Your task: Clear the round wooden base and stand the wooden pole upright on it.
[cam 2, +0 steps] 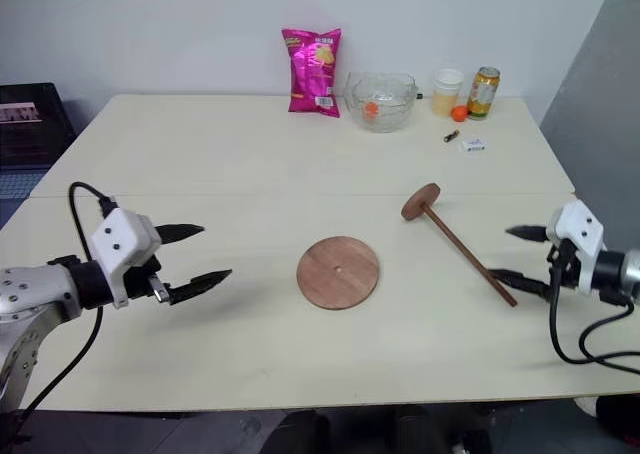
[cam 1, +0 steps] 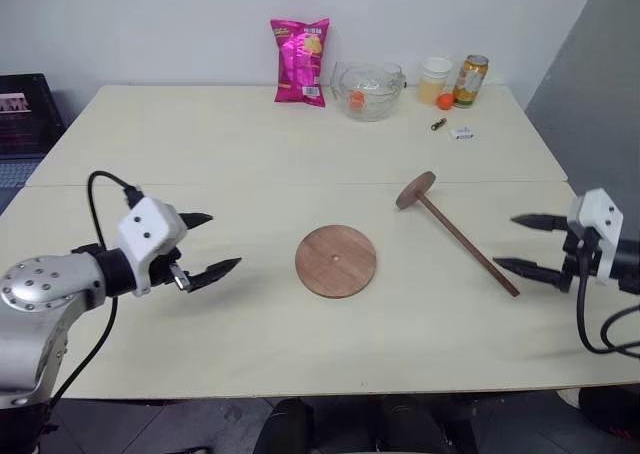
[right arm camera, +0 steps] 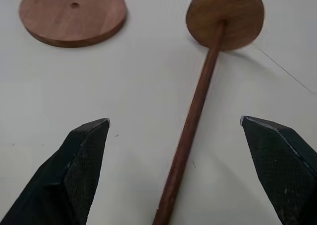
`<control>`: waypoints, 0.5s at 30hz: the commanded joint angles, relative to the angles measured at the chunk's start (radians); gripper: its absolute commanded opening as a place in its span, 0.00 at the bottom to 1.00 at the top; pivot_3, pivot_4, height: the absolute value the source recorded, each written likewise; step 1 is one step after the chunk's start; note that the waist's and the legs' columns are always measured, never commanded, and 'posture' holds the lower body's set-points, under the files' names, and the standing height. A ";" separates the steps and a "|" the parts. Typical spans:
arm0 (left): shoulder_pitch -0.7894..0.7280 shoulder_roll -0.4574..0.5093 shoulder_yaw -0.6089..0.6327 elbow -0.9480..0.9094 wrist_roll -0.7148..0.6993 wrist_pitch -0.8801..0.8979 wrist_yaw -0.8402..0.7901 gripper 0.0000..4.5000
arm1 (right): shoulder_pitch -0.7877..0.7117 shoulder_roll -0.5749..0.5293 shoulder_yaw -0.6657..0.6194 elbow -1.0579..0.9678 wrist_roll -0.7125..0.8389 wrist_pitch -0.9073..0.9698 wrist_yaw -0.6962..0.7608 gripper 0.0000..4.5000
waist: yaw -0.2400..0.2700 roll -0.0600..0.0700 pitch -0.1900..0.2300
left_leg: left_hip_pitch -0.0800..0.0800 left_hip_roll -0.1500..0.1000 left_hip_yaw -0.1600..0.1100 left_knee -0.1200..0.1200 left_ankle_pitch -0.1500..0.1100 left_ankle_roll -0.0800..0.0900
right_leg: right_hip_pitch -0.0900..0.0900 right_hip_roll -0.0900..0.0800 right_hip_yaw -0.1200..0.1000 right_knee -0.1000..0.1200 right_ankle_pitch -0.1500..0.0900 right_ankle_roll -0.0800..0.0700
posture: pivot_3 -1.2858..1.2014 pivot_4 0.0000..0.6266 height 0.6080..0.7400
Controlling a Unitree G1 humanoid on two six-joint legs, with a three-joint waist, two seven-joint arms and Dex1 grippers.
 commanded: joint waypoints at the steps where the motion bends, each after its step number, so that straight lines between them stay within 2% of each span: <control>1: -0.026 0.004 -0.104 -0.108 0.016 -0.028 -0.029 1.00 | -0.106 0.011 0.054 -0.046 -0.025 0.009 -0.027 0.99 | 0.000 0.000 0.000 | 0.000 0.001 -0.001 0.000 0.000 0.000 | 0.000 0.001 -0.001 0.000 0.000 0.000 | 0.52 0.24 1.00; 4: -0.065 -0.022 -0.158 -0.128 0.012 -0.030 -0.024 1.00 | -0.158 0.030 0.116 -0.081 -0.089 0.069 -0.114 0.99 | 0.003 0.000 0.000 | -0.001 0.001 0.000 0.000 0.000 0.000 | 0.000 0.001 0.000 0.000 0.000 0.000 | 0.52 0.24 1.00; 6: -0.096 -0.049 -0.192 -0.131 0.010 -0.035 -0.017 1.00 | -0.211 0.034 0.194 -0.105 -0.143 0.176 -0.169 0.99 | 0.004 0.000 0.000 | -0.001 0.000 0.000 0.001 0.000 0.000 | 0.000 0.000 0.000 0.000 0.000 0.000 | 0.52 0.24 1.00; 9: -0.146 -0.088 -0.259 -0.128 0.033 -0.046 -0.010 1.00 | -0.310 0.065 0.288 -0.114 -0.198 0.440 -0.284 0.99 | 0.004 0.000 0.000 | -0.002 0.000 -0.001 0.001 0.000 0.000 | -0.001 0.000 0.000 0.000 0.000 0.000 | 0.52 0.24 1.00; 15: -0.183 -0.121 -0.342 -0.105 0.075 -0.083 -0.026 1.00 | -0.441 0.088 0.423 -0.050 -0.260 0.608 -0.301 0.99 | 0.004 0.000 0.000 | -0.006 -0.001 -0.001 0.001 0.000 -0.001 | -0.004 0.000 -0.001 -0.001 0.000 0.000 | 0.52 0.24 1.00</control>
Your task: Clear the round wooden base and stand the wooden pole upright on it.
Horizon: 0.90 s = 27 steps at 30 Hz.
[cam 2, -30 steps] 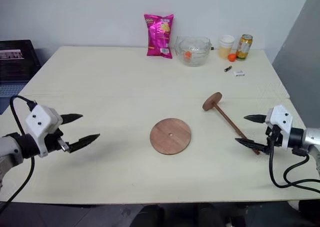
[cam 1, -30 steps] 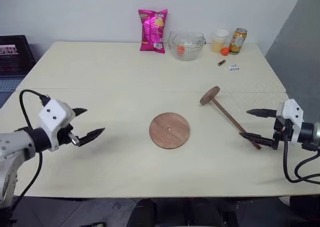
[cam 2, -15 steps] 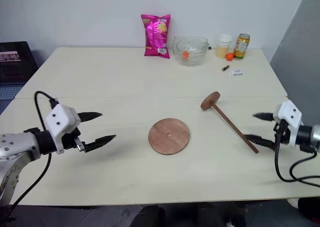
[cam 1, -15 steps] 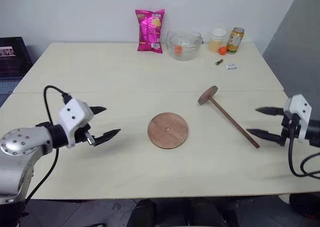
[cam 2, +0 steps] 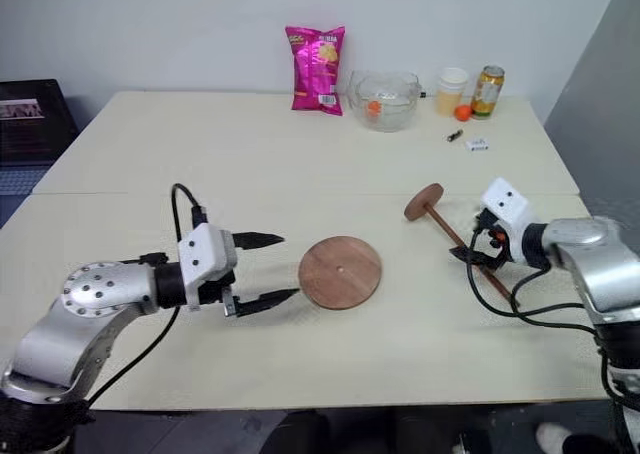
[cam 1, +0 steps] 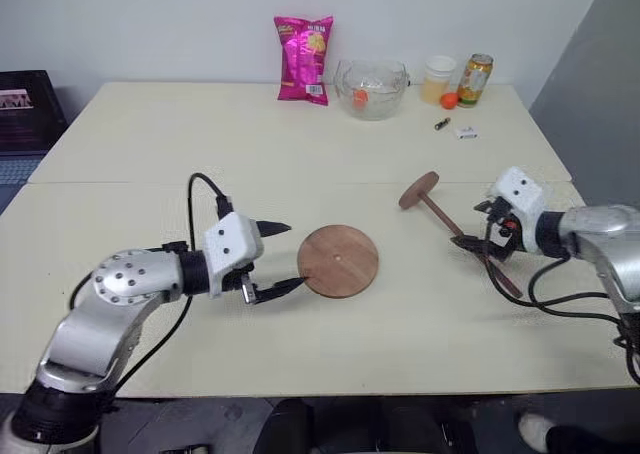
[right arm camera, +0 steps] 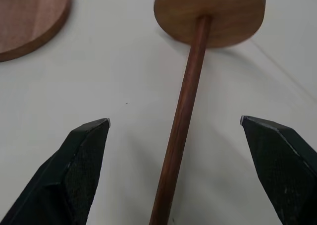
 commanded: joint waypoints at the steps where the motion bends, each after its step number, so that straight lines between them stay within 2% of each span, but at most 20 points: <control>1: -0.021 -0.002 -0.044 0.002 0.049 -0.062 -0.018 1.00 | -0.100 -0.008 0.102 0.031 -0.069 0.094 0.001 0.99 | 0.000 0.000 0.000 | 0.000 0.000 0.000 0.000 0.000 0.000 | 0.000 0.000 0.000 0.000 0.000 0.000 | 0.52 0.24 1.00; 6: -0.045 -0.022 -0.083 0.033 0.085 -0.103 -0.025 1.00 | -0.236 0.025 0.220 0.127 -0.122 0.184 0.023 0.99 | -0.002 0.000 0.000 | 0.001 0.000 0.000 0.000 0.000 0.000 | 0.000 0.000 0.000 0.000 0.000 0.000 | 0.52 0.24 1.00; 10: -0.056 -0.044 -0.107 0.041 0.099 -0.116 -0.023 1.00 | -0.379 0.106 0.279 0.316 -0.123 0.285 0.057 0.99 | -0.005 0.000 0.000 | 0.000 0.000 0.000 0.000 0.000 0.001 | 0.000 0.000 0.000 0.000 0.000 0.000 | 0.52 0.24 1.00; 21: -0.053 -0.082 -0.142 0.001 0.122 -0.099 -0.001 1.00 | -0.598 0.168 0.433 0.711 -0.218 0.179 0.242 0.99 | -0.002 0.000 0.000 | -0.001 -0.001 0.000 0.000 0.000 0.001 | -0.001 -0.001 0.000 0.000 0.000 0.000 | 0.52 0.24 1.00; 24: -0.058 -0.086 -0.146 -0.002 0.126 -0.094 0.001 1.00 | -0.622 0.178 0.456 0.770 -0.250 0.144 0.279 0.88 | -0.002 0.000 0.000 | -0.001 -0.001 0.000 0.000 0.000 0.001 | -0.001 -0.001 0.000 0.000 0.000 0.000 | 0.52 0.24 1.00; 27: -0.059 -0.093 -0.153 -0.006 0.131 -0.089 0.007 1.00 | -0.647 0.194 0.467 0.815 -0.272 0.136 0.324 0.71 | -0.002 0.000 0.000 | -0.001 -0.001 0.000 0.000 0.000 0.001 | -0.001 -0.001 0.000 0.000 0.000 0.000 | 0.52 0.24 1.00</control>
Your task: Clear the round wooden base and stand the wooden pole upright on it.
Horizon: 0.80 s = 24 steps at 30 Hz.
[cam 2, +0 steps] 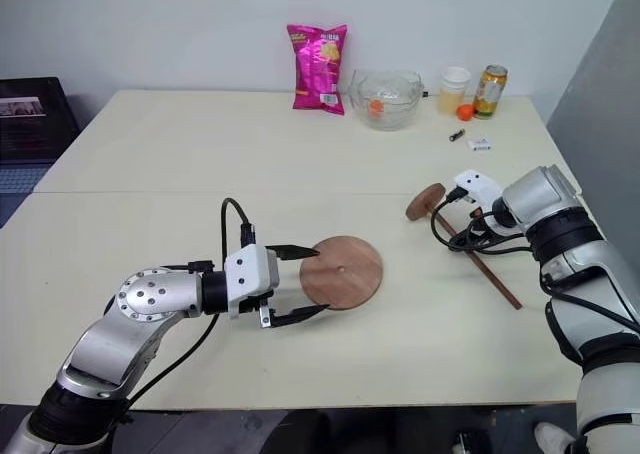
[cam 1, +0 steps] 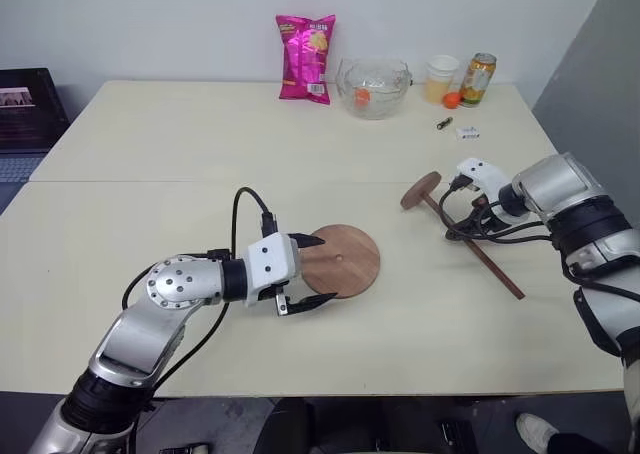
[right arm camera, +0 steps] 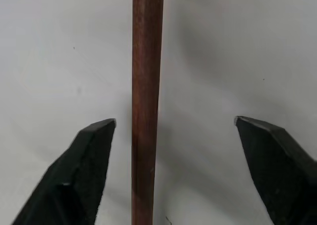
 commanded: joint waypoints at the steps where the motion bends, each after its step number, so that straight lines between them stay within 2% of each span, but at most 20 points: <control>1: -0.014 -0.008 -0.007 -0.040 0.010 0.003 0.010 1.00 | -0.051 0.005 0.006 0.037 -0.032 -0.019 0.059 0.66 | 0.000 0.000 0.000 | 0.000 0.000 0.000 0.000 0.000 0.000 | 0.000 0.000 0.000 0.000 0.000 0.000 | 0.52 0.24 1.00; 4: -0.016 -0.013 -0.012 -0.043 0.012 0.011 0.012 1.00 | -0.059 0.013 0.016 0.058 -0.052 -0.028 0.093 0.48 | 0.000 0.000 0.000 | 0.000 0.000 0.000 0.000 0.000 0.000 | 0.000 0.000 0.000 0.000 0.000 0.000 | 0.52 0.24 1.00; 5: -0.015 -0.014 -0.013 -0.046 0.013 0.013 0.014 1.00 | -0.059 0.015 0.016 0.061 -0.058 -0.028 0.102 0.47 | 0.000 0.000 0.000 | 0.000 0.000 0.000 0.000 0.000 0.000 | 0.000 0.000 0.000 0.000 0.000 0.000 | 0.52 0.24 1.00; 6: -0.014 -0.016 -0.013 -0.049 0.013 0.015 0.015 1.00 | -0.061 0.018 0.017 0.068 -0.065 -0.026 0.114 0.38 | 0.000 0.000 0.000 | 0.000 0.000 0.000 0.000 0.000 0.000 | 0.000 0.000 0.000 0.000 0.000 0.000 | 0.52 0.24 1.00; 13: -0.013 -0.015 -0.006 -0.057 0.016 0.028 0.014 1.00 | -0.086 0.048 -0.012 0.133 -0.091 -0.037 0.123 0.05 | 0.000 0.000 0.000 | 0.000 0.000 0.000 0.000 0.000 0.000 | 0.000 0.000 0.000 0.000 0.000 0.000 | 0.52 0.24 1.00; 18: -0.009 -0.007 0.021 -0.055 -0.004 0.042 0.009 1.00 | -0.124 0.065 -0.092 0.144 -0.065 0.003 0.093 0.05 | -0.001 0.000 0.000 | 0.000 0.000 0.000 0.000 0.000 0.000 | 0.000 0.000 0.000 0.000 0.000 0.000 | 0.52 0.24 1.00; 20: 0.007 0.008 0.057 -0.053 -0.033 0.060 0.000 1.00 | -0.137 0.059 -0.172 0.077 -0.026 0.067 0.064 0.05 | -0.001 0.000 0.000 | 0.000 0.000 0.000 0.000 0.000 0.000 | 0.000 0.000 0.000 0.000 0.000 0.000 | 0.52 0.24 1.00; 22: 0.027 0.030 0.103 -0.050 -0.055 0.073 -0.003 1.00 | -0.114 0.048 -0.262 -0.069 0.031 0.138 0.050 0.05 | -0.002 0.001 0.000 | 0.000 0.000 0.000 0.000 0.000 0.000 | -0.001 0.000 0.000 0.000 0.000 0.000 | 0.52 0.24 1.00; 24: 0.057 0.056 0.163 -0.047 -0.077 0.083 -0.005 1.00 | -0.031 0.041 -0.372 -0.319 0.091 0.135 0.012 0.05 | -0.002 0.001 0.000 | -0.001 0.000 -0.001 0.000 0.000 0.000 | -0.001 0.000 0.000 0.000 0.000 0.000 | 0.52 0.24 1.00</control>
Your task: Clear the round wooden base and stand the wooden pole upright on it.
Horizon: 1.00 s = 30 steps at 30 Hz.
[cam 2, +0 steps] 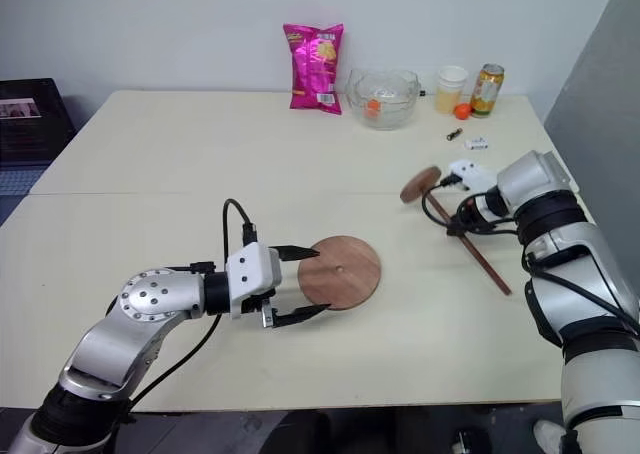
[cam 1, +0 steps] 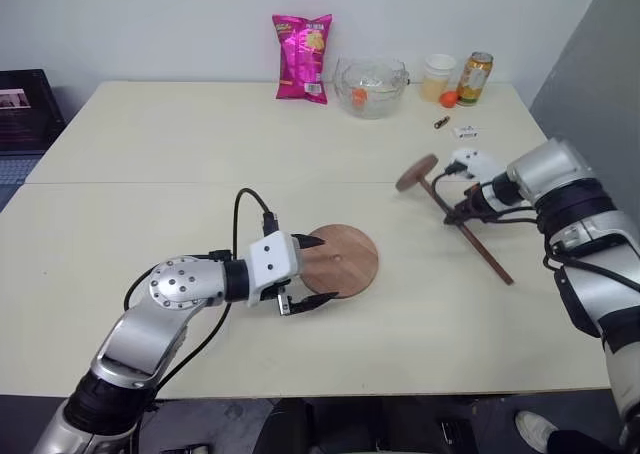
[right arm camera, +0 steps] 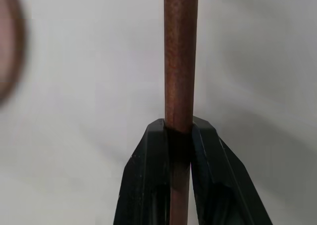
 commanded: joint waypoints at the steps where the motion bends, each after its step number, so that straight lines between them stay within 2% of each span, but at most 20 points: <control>1: 0.045 0.043 0.132 -0.028 -0.056 0.022 0.000 1.00 | 0.093 -0.020 -0.202 -0.429 0.124 0.042 -0.054 0.05 | 0.001 0.000 0.000 | 0.000 0.000 -0.001 0.000 0.000 0.000 | 0.000 0.000 0.000 0.000 0.000 0.000 | 0.52 0.24 1.00; 4: 0.087 0.057 0.201 -0.026 -0.101 0.057 0.001 1.00 | 0.183 0.012 -0.322 -0.673 0.188 0.049 -0.131 0.05 | 0.003 0.000 0.000 | -0.001 0.000 -0.002 0.000 0.000 0.000 | 0.000 0.000 -0.002 -0.001 0.000 0.000 | 0.52 0.24 1.00; 7: 0.152 0.080 0.241 -0.037 -0.101 0.035 -0.016 1.00 | 0.271 0.129 -0.491 -0.870 0.274 0.072 -0.250 0.05 | 0.003 0.000 0.000 | -0.001 -0.001 -0.002 0.001 0.000 0.000 | 0.001 0.000 -0.002 0.000 0.000 0.000 | 0.52 0.24 1.00; 9: 0.193 0.094 0.257 -0.049 -0.105 0.023 -0.035 1.00 | 0.350 0.225 -0.555 -0.984 0.340 0.030 -0.302 0.05 | 0.002 -0.001 -0.001 | 0.000 0.000 -0.002 0.000 0.000 0.000 | 0.001 0.000 -0.002 0.000 0.000 0.000 | 0.52 0.24 1.00; 13: 0.216 0.112 0.279 -0.020 -0.093 -0.003 -0.045 1.00 | 0.580 0.439 -0.492 -1.119 0.356 -0.327 -0.390 0.05 | 0.003 -0.003 -0.002 | 0.000 -0.001 -0.003 -0.001 0.000 0.000 | 0.001 0.000 -0.002 0.000 0.000 0.000 | 0.52 0.24 1.00; 15: 0.204 0.105 0.280 -0.012 -0.100 -0.008 -0.043 1.00 | 0.631 0.493 -0.452 -1.118 0.341 -0.422 -0.426 0.05 | 0.001 0.000 0.000 | 0.001 0.000 -0.003 -0.001 0.000 0.000 | 0.002 0.000 -0.002 0.000 0.000 0.000 | 0.52 0.24 1.00; 21: 0.168 0.097 0.265 0.010 -0.123 0.005 -0.040 1.00 | 0.748 0.516 -0.329 -1.059 0.313 -0.688 -0.410 0.05 | 0.000 -0.001 -0.001 | 0.002 0.000 -0.003 0.000 0.000 0.000 | 0.002 0.000 -0.002 0.000 0.000 0.001 | 0.52 0.24 1.00; 30: 0.141 0.098 0.209 0.042 -0.111 -0.021 -0.066 1.00 | 0.775 0.524 -0.240 -0.943 0.311 -0.871 -0.417 0.05 | -0.003 -0.001 -0.001 | 0.002 0.000 -0.003 0.000 0.000 0.000 | 0.002 0.001 -0.001 0.001 0.000 0.001 | 0.52 0.24 1.00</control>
